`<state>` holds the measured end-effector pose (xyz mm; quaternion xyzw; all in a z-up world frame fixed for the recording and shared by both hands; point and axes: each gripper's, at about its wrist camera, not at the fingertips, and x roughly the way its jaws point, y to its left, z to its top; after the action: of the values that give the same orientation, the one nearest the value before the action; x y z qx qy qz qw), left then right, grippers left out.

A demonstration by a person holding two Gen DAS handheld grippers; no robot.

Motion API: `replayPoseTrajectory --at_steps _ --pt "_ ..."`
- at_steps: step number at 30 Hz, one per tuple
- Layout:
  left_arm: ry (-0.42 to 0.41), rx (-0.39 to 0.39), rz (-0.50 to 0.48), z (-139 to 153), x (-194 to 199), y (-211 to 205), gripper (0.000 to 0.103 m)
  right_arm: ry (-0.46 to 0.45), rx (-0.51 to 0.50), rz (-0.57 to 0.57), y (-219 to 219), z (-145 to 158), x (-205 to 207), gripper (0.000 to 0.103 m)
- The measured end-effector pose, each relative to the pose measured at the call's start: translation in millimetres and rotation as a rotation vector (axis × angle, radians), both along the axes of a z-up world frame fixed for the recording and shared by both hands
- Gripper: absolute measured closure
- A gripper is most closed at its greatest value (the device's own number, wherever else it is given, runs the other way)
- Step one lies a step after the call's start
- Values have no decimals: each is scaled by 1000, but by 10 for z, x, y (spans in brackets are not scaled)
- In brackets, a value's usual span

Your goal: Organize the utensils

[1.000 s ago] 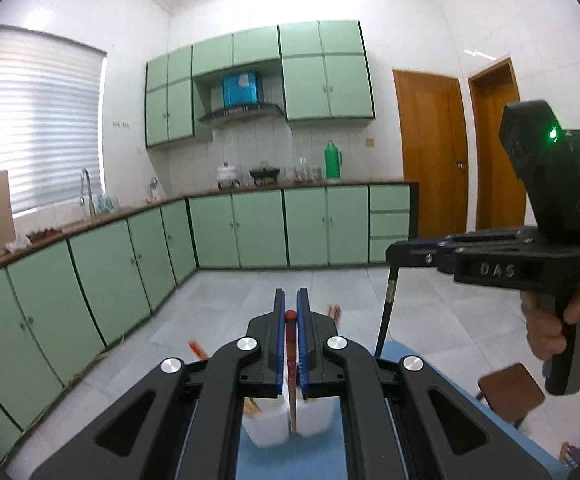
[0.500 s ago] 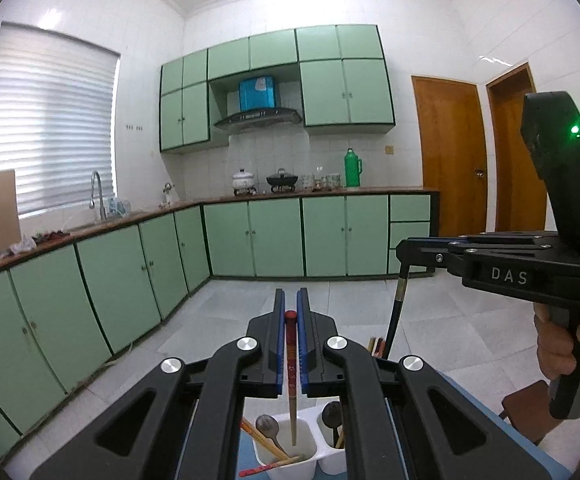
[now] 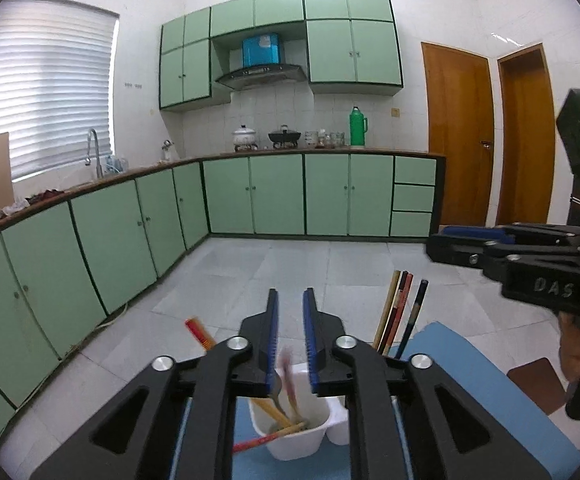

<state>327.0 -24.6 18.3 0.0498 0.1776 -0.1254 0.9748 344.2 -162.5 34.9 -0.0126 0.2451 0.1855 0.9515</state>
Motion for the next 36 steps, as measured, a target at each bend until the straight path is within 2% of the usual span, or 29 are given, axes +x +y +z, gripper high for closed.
replayPoseTrajectory --at_steps 1,5,7,9,10,13,18,21,25,30,36 --pt "-7 -3 3 6 -52 9 73 -14 -1 -11 -27 3 -52 67" --pt "-43 -37 29 72 -364 111 53 -70 -7 -70 -197 26 -321 50" --pt "-61 -48 45 81 -563 145 39 -92 -6 -108 -294 16 -510 31" --pt "-65 -50 58 77 -721 159 31 -107 -12 -135 -364 -22 -655 17" --pt "-64 -53 64 72 -799 156 25 -116 -21 -148 -393 -56 -748 13" --pt "-37 -65 65 -16 -1017 141 19 -109 -36 -173 -463 -211 -1058 6" --pt "20 -65 54 -227 -1351 86 15 -40 -40 -180 -493 -527 -1445 5" --pt "48 -65 67 -320 -1513 86 9 -20 -50 -183 -428 -650 -1651 5" --pt "90 -73 73 -420 -1705 112 6 7 -42 -175 -338 -765 -1899 5" --pt "106 -91 73 -420 -1880 118 6 37 -4 -157 -287 -762 -2058 5" --pt "76 -91 64 -269 -2062 65 6 17 9 -144 -232 -586 -2222 5"
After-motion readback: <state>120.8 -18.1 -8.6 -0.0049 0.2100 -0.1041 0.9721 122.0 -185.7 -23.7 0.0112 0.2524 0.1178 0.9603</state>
